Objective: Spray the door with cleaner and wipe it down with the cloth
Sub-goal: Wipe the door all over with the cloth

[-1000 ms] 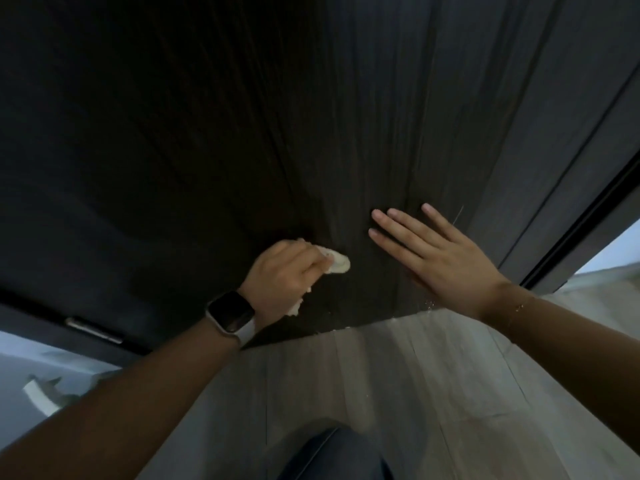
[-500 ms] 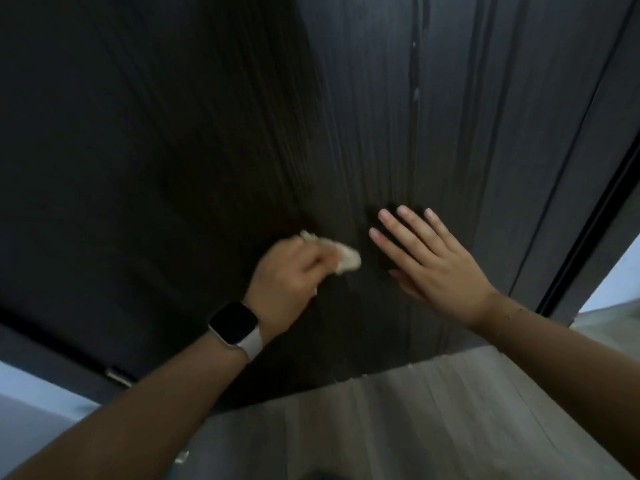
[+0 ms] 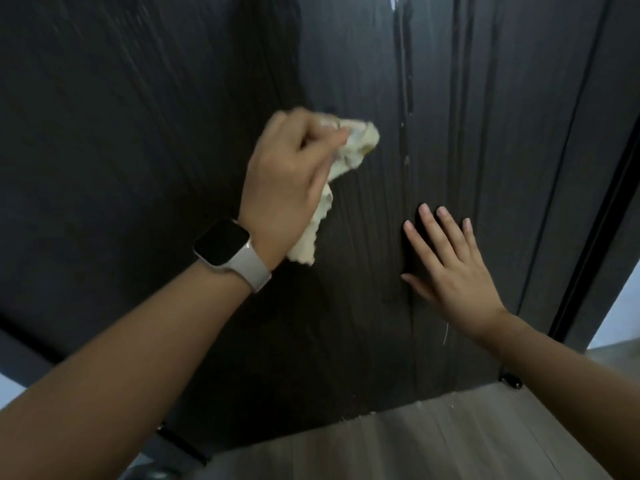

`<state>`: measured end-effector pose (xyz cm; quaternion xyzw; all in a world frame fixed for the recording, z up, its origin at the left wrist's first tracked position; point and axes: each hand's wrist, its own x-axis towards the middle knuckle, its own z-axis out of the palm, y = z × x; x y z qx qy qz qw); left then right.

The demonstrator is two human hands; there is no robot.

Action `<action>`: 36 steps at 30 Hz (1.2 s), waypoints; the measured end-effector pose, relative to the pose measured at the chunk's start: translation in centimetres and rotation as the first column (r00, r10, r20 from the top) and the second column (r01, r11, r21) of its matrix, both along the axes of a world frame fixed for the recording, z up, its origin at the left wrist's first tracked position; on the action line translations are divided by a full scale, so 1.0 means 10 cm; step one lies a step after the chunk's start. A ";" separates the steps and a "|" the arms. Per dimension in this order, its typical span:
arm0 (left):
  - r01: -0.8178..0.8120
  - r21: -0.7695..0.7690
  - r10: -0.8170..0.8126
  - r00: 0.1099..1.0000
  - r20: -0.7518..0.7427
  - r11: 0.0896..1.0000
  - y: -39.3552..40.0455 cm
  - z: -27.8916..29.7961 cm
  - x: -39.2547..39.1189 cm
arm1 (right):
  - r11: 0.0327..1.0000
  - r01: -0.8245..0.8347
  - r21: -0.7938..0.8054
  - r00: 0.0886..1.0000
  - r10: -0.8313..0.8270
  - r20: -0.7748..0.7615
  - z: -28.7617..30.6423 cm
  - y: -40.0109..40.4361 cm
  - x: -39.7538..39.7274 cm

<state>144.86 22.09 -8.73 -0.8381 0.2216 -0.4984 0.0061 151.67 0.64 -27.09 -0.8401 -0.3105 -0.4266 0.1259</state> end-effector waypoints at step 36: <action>0.264 0.394 -0.110 0.922 -0.371 0.880 -0.41 -1.72 0.28 | 0.937 0.045 -0.347 0.989 -0.090 -0.115 -0.68 -0.65 -0.03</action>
